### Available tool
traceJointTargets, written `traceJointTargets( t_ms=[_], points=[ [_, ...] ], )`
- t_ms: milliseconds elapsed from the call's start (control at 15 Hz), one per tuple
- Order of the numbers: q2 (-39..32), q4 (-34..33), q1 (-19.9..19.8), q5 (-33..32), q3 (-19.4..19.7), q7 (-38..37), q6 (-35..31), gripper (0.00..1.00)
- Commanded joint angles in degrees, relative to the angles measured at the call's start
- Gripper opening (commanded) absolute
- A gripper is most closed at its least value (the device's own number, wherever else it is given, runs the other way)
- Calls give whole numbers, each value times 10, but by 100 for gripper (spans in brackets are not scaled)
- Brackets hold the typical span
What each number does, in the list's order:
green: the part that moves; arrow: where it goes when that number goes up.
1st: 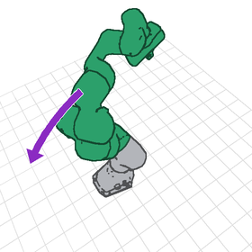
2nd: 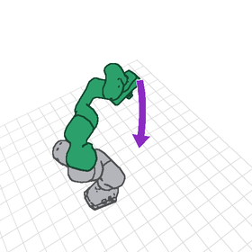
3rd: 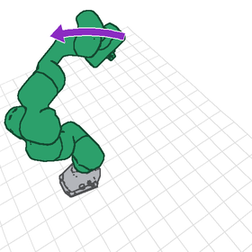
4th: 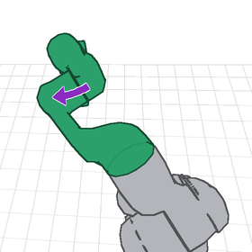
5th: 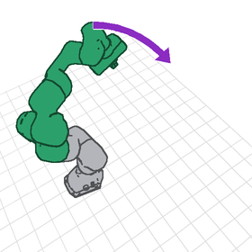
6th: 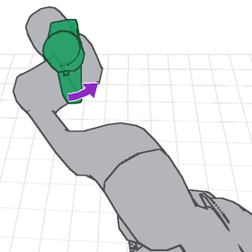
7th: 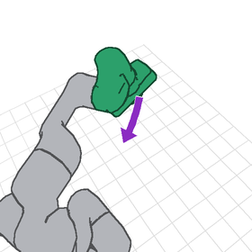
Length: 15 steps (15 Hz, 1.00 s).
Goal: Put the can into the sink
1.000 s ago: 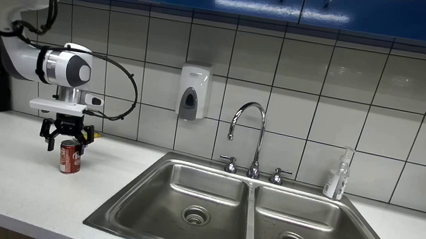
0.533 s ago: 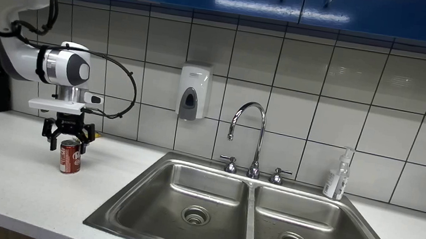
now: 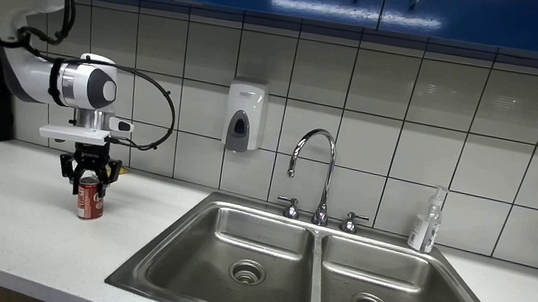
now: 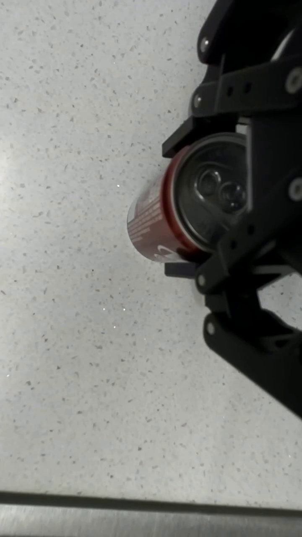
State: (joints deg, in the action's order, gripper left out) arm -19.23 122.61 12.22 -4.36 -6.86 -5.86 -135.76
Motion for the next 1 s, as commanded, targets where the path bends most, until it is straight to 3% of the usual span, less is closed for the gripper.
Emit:
traceJointTargets(
  t_ms=[0,533,933],
  points=[
    [12,2,3,-11,2,-13,5,38],
    [86,50,-20,-6,25,-17,9,38],
    [169,123,-61,-7,57,-22,7,38]
  ],
)
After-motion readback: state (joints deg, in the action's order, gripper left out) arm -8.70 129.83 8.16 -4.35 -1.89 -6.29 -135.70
